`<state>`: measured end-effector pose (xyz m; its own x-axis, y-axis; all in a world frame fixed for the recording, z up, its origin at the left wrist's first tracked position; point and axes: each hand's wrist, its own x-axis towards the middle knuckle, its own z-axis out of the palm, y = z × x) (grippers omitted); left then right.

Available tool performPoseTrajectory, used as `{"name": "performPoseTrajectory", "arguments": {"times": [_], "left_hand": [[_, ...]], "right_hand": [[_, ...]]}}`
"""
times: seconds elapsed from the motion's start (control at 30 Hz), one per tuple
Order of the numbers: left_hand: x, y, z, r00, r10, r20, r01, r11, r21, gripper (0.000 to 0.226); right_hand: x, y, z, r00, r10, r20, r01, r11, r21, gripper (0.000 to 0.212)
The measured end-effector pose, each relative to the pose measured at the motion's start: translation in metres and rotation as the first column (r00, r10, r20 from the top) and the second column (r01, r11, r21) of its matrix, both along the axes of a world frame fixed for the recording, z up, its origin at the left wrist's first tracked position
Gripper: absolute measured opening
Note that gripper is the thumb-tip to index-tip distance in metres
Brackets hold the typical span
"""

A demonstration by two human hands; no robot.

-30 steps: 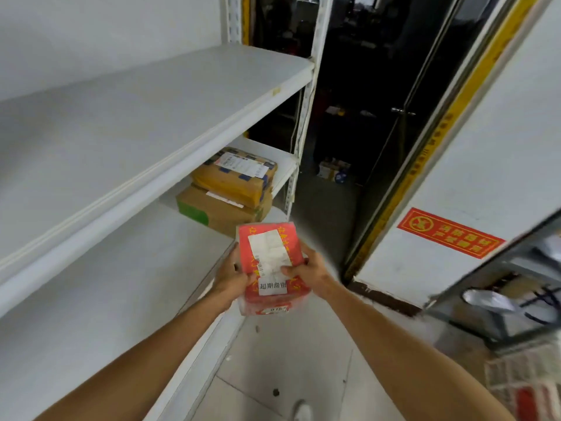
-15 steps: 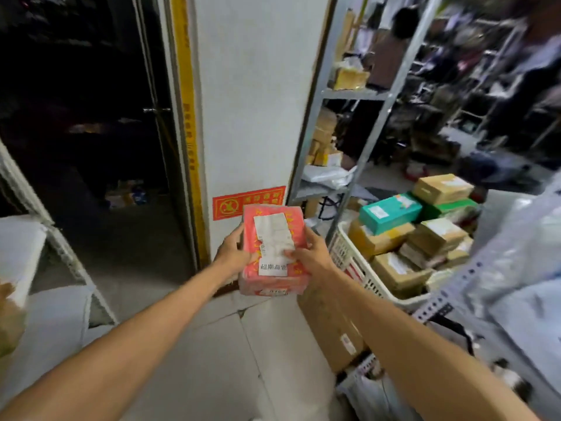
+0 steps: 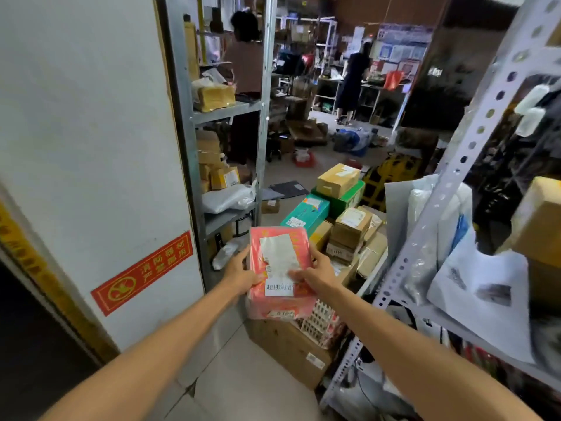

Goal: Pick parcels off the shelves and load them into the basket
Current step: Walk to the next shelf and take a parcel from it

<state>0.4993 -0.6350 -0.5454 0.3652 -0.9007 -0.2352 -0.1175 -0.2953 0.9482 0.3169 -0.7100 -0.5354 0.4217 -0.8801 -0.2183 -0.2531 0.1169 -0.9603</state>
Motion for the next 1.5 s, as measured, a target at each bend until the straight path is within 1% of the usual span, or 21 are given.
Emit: {"name": "performPoseTrajectory", "arguments": {"times": [0.03, 0.17, 0.2, 0.3, 0.37, 0.43, 0.5, 0.53, 0.6, 0.63, 0.73, 0.8, 0.83, 0.97, 1.03, 1.1, 1.17, 1.23, 1.3, 1.4, 1.5], "left_hand": [[0.007, -0.012, -0.003, 1.000, -0.017, -0.011, 0.017, 1.000, 0.004, 0.088], [0.039, -0.062, -0.013, 0.992, -0.120, -0.048, 0.123, 0.991, 0.046, 0.078], [0.047, -0.074, -0.014, 0.985, -0.163, -0.051, 0.166, 0.984, 0.059, 0.074], [0.069, -0.111, -0.018, 0.955, -0.296, -0.031, 0.297, 0.953, 0.053, 0.075], [0.078, -0.134, -0.020, 0.937, -0.349, -0.017, 0.349, 0.935, 0.068, 0.074], [0.079, -0.153, -0.022, 0.909, -0.414, -0.040, 0.416, 0.904, 0.098, 0.062], [0.075, -0.171, -0.028, 0.876, -0.481, -0.044, 0.482, 0.866, 0.129, 0.058], [0.072, -0.180, -0.034, 0.867, -0.498, -0.033, 0.497, 0.857, 0.132, 0.065], [0.065, -0.208, -0.061, 0.840, -0.543, -0.012, 0.538, 0.829, 0.155, 0.085], [0.056, -0.215, -0.063, 0.826, -0.563, -0.014, 0.557, 0.813, 0.168, 0.088], [0.027, -0.235, -0.061, 0.791, -0.611, -0.005, 0.601, 0.777, 0.186, 0.078], [0.010, -0.257, -0.073, 0.761, -0.648, -0.006, 0.633, 0.741, 0.224, 0.071], [0.001, -0.267, -0.079, 0.751, -0.660, -0.009, 0.642, 0.726, 0.246, 0.069], [-0.028, -0.308, -0.101, 0.753, -0.657, -0.032, 0.637, 0.717, 0.283, 0.061], [-0.037, -0.326, -0.112, 0.753, -0.656, -0.054, 0.638, 0.709, 0.300, 0.067], [-0.043, -0.341, -0.121, 0.747, -0.658, -0.093, 0.648, 0.688, 0.328, 0.077], [-0.048, -0.353, -0.127, 0.752, -0.648, -0.120, 0.643, 0.683, 0.346, 0.082], [-0.050, -0.363, -0.134, 0.765, -0.633, -0.118, 0.628, 0.693, 0.353, 0.083], [-0.051, -0.370, -0.140, 0.776, -0.620, -0.117, 0.616, 0.705, 0.351, 0.084], [-0.053, -0.380, -0.147, 0.781, -0.610, -0.137, 0.616, 0.713, 0.335, 0.086], [-0.054, -0.385, -0.153, 0.768, -0.634, -0.086, 0.626, 0.716, 0.310, 0.082]], "right_hand": [[0.005, -0.009, -0.002, 1.000, -0.016, -0.001, 0.016, 1.000, 0.018, 0.077], [0.031, -0.040, -0.009, 0.994, -0.099, 0.035, 0.096, 0.992, 0.078, 0.074], [0.039, -0.046, -0.012, 0.991, -0.128, 0.043, 0.124, 0.988, 0.089, 0.074], [0.057, -0.064, -0.018, 0.973, -0.227, 0.050, 0.222, 0.970, 0.098, 0.072], [0.065, -0.073, -0.022, 0.955, -0.293, 0.042, 0.287, 0.951, 0.113, 0.070], [0.067, -0.079, -0.026, 0.928, -0.370, 0.048, 0.361, 0.923, 0.130, 0.064], [0.064, -0.085, -0.031, 0.892, -0.451, 0.034, 0.440, 0.884, 0.160, 0.061], [0.061, -0.089, -0.034, 0.874, -0.485, 0.021, 0.474, 0.862, 0.178, 0.062], [0.052, -0.098, -0.040, 0.843, -0.538, -0.022, 0.531, 0.824, 0.200, 0.071], [0.046, -0.103, -0.043, 0.826, -0.561, -0.051, 0.559, 0.803, 0.207, 0.074], [0.022, -0.119, -0.053, 0.791, -0.600, -0.119, 0.612, 0.772, 0.173, 0.065], [0.006, -0.132, -0.058, 0.777, -0.615, -0.138, 0.630, 0.759, 0.164, 0.060], [-0.001, -0.141, -0.063, 0.773, -0.617, -0.149, 0.635, 0.755, 0.167, 0.062], [-0.026, -0.179, -0.090, 0.751, -0.632, -0.192, 0.660, 0.730, 0.178, 0.063], [-0.034, -0.195, -0.101, 0.730, -0.651, -0.209, 0.683, 0.702, 0.200, 0.062], [-0.039, -0.208, -0.109, 0.725, -0.654, -0.217, 0.689, 0.690, 0.223, 0.065], [-0.042, -0.220, -0.115, 0.720, -0.662, -0.209, 0.694, 0.677, 0.244, 0.067], [-0.044, -0.230, -0.121, 0.713, -0.673, -0.194, 0.699, 0.666, 0.260, 0.071], [-0.043, -0.238, -0.125, 0.701, -0.680, -0.212, 0.711, 0.651, 0.265, 0.074], [-0.042, -0.247, -0.126, 0.694, -0.684, -0.224, 0.719, 0.648, 0.249, 0.073], [-0.040, -0.254, -0.130, 0.688, -0.688, -0.229, 0.725, 0.641, 0.252, 0.074]]}}
